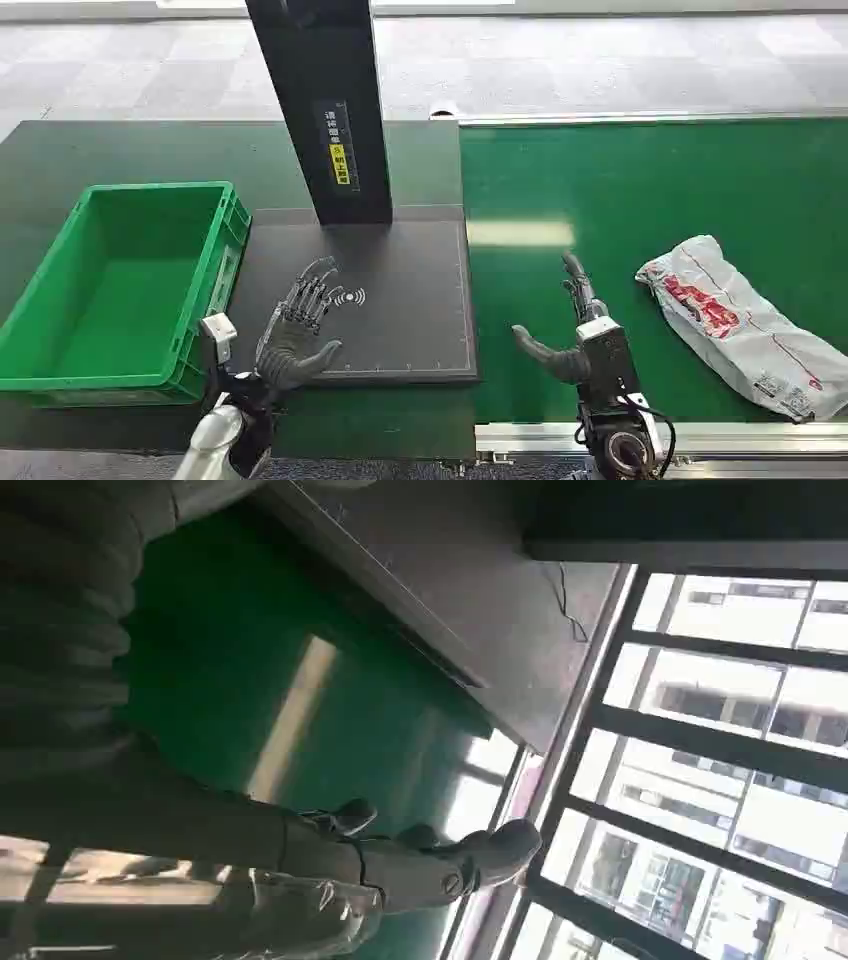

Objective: Moved the parcel from conveyor to table for the left to box.

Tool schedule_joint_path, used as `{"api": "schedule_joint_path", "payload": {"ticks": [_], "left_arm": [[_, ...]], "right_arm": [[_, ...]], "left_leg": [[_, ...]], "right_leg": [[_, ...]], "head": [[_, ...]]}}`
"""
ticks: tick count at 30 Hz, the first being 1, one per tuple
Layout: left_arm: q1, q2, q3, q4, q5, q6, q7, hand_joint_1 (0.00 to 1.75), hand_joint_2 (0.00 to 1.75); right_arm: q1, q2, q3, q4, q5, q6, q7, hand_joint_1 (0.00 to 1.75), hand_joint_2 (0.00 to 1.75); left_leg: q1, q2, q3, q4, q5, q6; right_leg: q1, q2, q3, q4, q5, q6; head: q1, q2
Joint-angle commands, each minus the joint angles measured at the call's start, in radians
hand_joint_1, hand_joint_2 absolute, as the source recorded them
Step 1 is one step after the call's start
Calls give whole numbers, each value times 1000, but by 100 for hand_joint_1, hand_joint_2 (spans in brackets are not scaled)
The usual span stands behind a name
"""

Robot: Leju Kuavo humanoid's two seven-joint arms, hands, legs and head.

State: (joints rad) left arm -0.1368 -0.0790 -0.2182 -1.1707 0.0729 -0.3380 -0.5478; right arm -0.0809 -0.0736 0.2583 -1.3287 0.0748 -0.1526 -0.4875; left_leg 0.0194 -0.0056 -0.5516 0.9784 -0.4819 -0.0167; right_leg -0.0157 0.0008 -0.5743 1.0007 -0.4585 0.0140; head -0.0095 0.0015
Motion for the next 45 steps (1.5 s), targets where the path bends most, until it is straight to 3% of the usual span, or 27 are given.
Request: {"api": "schedule_joint_path", "payload": {"ticks": [1,10,13,21,24,26,31,34,38,45], "left_arm": [[-6,17,-15,45,1,3,0,0,175],[-5,9,-9,45,-3,1,2,0,175],[-1,5,-1,37,-6,-1,4,0,175],[54,1,34,-56,-9,-11,44,0,175],[67,-10,47,-79,-23,-18,56,0,175],[70,-20,55,-96,-32,-21,72,0,175],[104,-14,76,-147,-35,-11,90,0,175],[119,-15,83,-162,-33,-9,93,0,175],[124,-18,91,-170,-37,-13,104,0,175],[133,-35,94,-167,-53,-22,114,0,175]], "right_arm": [[-25,-8,-9,49,-8,14,8,0,175],[-33,-24,-77,60,7,-33,13,0,175],[-65,-36,-181,109,46,-117,-3,0,175],[-101,-55,-413,169,100,-165,15,0,175],[-130,-72,-436,243,258,-259,71,0,175],[-162,-95,-445,332,459,-380,183,0,175],[-233,-122,-445,472,712,-403,360,0,175],[-266,-123,-448,515,814,-395,440,0,175],[-258,-124,-470,524,977,-232,586,0,175],[-190,-109,-525,480,1098,-182,675,0,175]], "left_leg": [[0,1,1,-1,0,1],[0,1,2,-1,0,1],[-1,0,1,-1,0,2],[-1,0,1,0,0,1],[-1,1,1,-1,-1,1],[0,0,1,0,-1,1],[-1,3,1,0,-1,2],[-1,5,1,0,-1,1],[-1,1,1,0,-1,1],[0,0,1,0,-1,1]], "right_leg": [[0,0,1,-1,0,-1],[0,0,1,-1,0,-1],[0,-1,2,-1,0,-1],[-1,0,1,-1,0,-1],[-1,1,2,-1,0,-1],[0,0,1,-1,0,0],[-1,2,1,-1,1,0],[-1,4,1,-1,1,-1],[-1,1,1,-1,0,-1],[0,-1,2,-1,0,0]], "head": [[0,0],[0,0],[0,0],[0,0],[0,0],[0,0],[0,0],[0,0],[0,0],[0,0]]}}
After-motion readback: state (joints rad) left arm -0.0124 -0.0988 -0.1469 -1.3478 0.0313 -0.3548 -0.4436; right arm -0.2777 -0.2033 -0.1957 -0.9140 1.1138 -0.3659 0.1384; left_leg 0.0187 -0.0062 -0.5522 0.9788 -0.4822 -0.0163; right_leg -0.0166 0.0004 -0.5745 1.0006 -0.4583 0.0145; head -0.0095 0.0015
